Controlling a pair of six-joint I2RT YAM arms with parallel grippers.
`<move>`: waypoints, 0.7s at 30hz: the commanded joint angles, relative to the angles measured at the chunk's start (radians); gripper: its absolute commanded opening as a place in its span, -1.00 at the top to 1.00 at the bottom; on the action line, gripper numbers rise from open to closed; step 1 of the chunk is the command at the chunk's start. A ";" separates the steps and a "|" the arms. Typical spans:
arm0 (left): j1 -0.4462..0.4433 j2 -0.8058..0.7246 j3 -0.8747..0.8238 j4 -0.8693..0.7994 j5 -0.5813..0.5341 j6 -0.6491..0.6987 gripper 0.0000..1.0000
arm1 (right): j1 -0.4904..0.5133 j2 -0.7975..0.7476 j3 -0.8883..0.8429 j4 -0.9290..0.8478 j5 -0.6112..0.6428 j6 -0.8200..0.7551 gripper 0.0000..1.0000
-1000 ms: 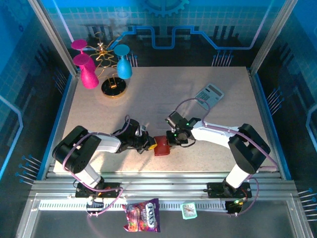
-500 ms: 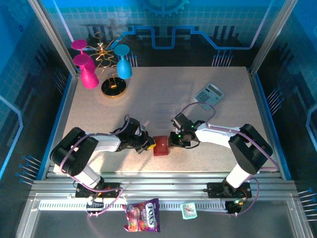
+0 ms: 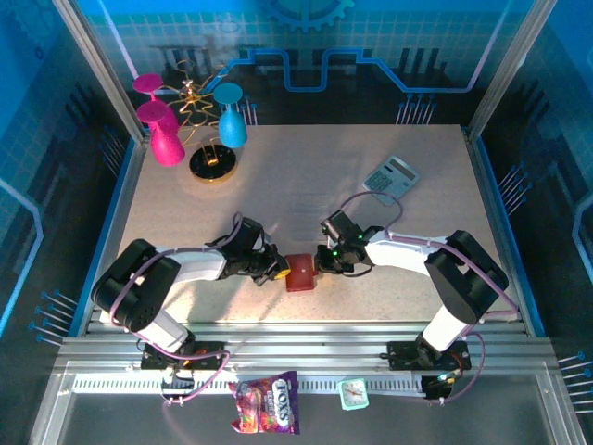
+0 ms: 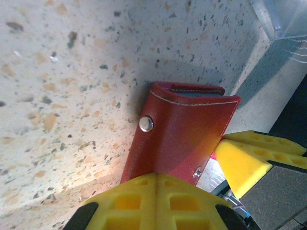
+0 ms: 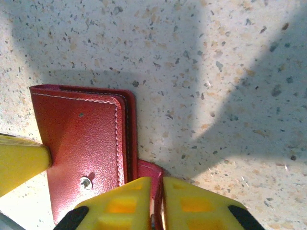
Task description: Take the credit cards out of the card holder
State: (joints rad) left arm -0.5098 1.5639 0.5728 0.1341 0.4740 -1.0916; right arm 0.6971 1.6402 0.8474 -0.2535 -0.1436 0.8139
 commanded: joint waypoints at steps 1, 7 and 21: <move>-0.005 -0.045 0.035 -0.097 -0.034 0.033 0.89 | -0.011 -0.015 -0.001 -0.005 -0.004 0.001 0.79; -0.001 -0.145 0.084 -0.182 -0.097 0.090 0.79 | -0.012 -0.093 0.026 -0.074 0.029 -0.010 0.88; 0.064 -0.362 0.104 -0.258 -0.185 0.194 0.67 | 0.039 -0.210 0.131 -0.164 0.079 0.005 0.92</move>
State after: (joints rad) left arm -0.4610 1.2572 0.6788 -0.0902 0.3233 -0.9424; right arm 0.7143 1.4532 0.9390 -0.3775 -0.0895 0.8120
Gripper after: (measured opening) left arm 0.160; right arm 0.071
